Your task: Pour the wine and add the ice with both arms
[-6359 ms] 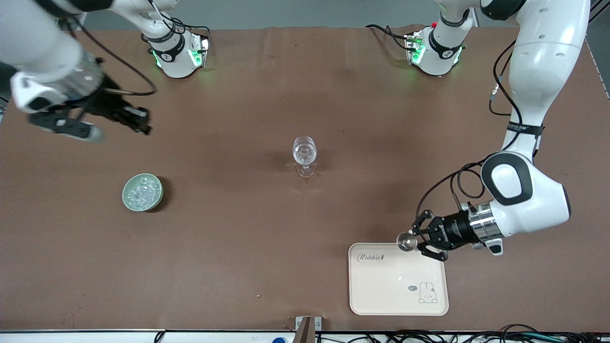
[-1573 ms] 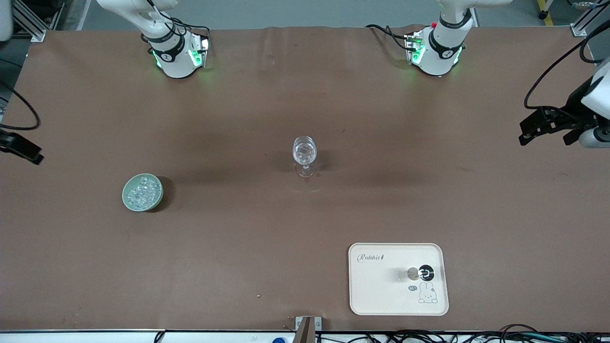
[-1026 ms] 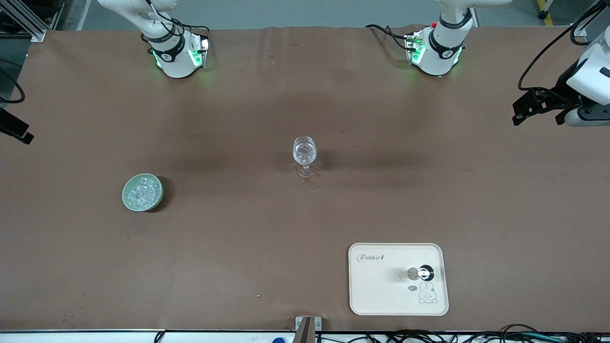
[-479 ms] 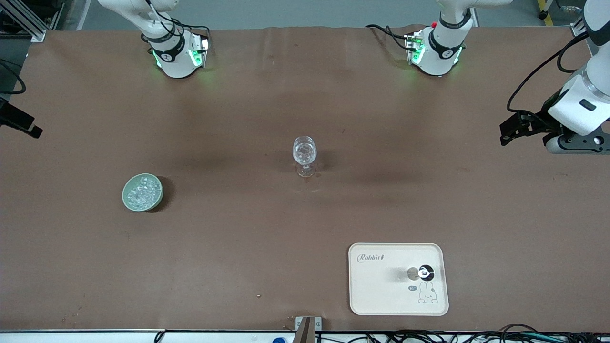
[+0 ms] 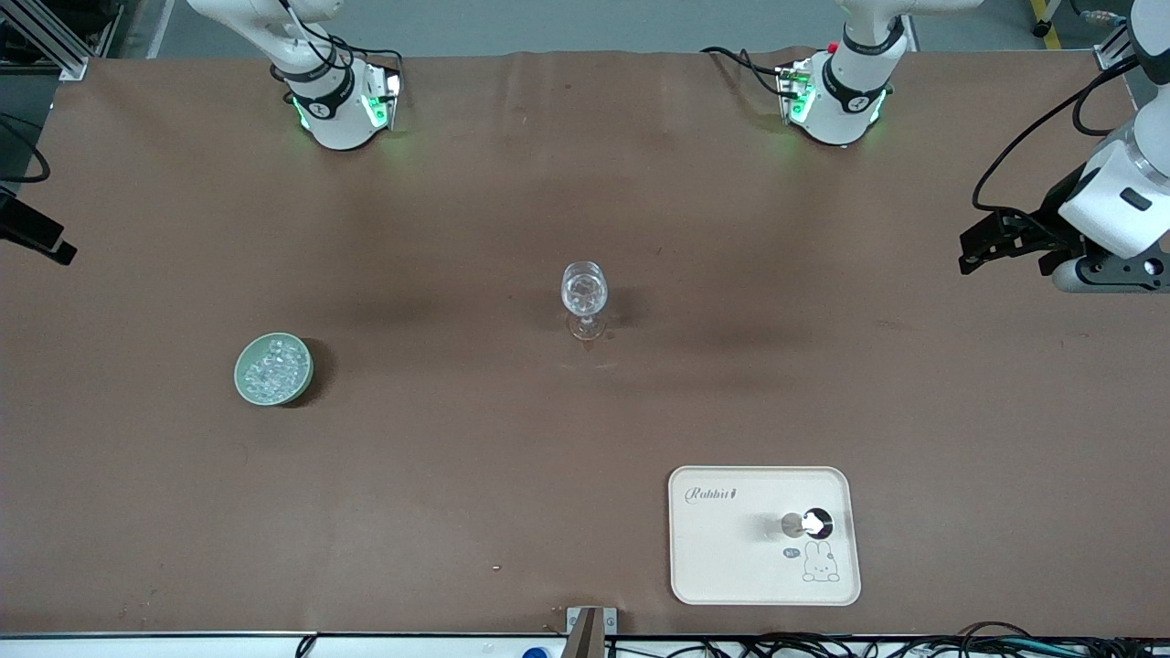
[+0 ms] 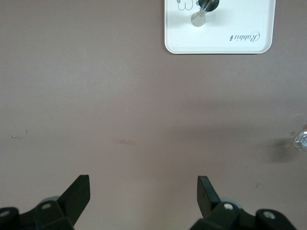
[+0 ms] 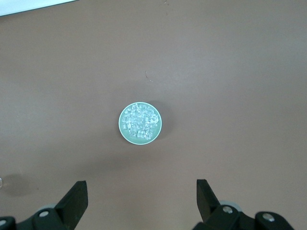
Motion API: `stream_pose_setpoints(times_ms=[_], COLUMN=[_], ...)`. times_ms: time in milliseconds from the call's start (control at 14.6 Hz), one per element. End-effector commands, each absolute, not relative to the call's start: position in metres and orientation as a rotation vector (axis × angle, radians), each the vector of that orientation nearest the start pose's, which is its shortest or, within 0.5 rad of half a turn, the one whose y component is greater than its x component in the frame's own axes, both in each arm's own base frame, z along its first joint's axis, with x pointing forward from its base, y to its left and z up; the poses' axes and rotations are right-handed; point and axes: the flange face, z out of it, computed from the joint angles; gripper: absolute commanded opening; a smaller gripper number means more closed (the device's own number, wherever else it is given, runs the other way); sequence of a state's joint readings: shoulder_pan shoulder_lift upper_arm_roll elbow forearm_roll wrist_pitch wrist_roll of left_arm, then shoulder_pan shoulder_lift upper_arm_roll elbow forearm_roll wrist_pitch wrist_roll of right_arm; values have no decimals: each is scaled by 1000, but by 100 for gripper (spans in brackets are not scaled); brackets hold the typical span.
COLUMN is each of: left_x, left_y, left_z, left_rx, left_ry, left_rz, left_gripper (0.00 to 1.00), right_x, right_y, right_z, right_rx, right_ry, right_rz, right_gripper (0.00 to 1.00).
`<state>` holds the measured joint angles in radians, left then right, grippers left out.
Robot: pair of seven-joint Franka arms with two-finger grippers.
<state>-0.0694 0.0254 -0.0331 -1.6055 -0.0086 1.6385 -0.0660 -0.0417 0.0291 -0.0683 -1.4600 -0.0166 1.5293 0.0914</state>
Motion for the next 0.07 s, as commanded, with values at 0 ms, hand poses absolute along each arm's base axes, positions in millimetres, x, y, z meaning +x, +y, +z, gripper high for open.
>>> stream_pose_setpoints(times_ms=[0], left_x=[563], left_y=[-59], left_z=[605], left_rx=[-3161], left_ry=[45], left_rz=[-7], left_gripper=[98], right_x=[549], right_y=[-66], right_z=[661], right_rx=[-3155], right_ry=[316], right_rz=[-63], right_gripper=[100])
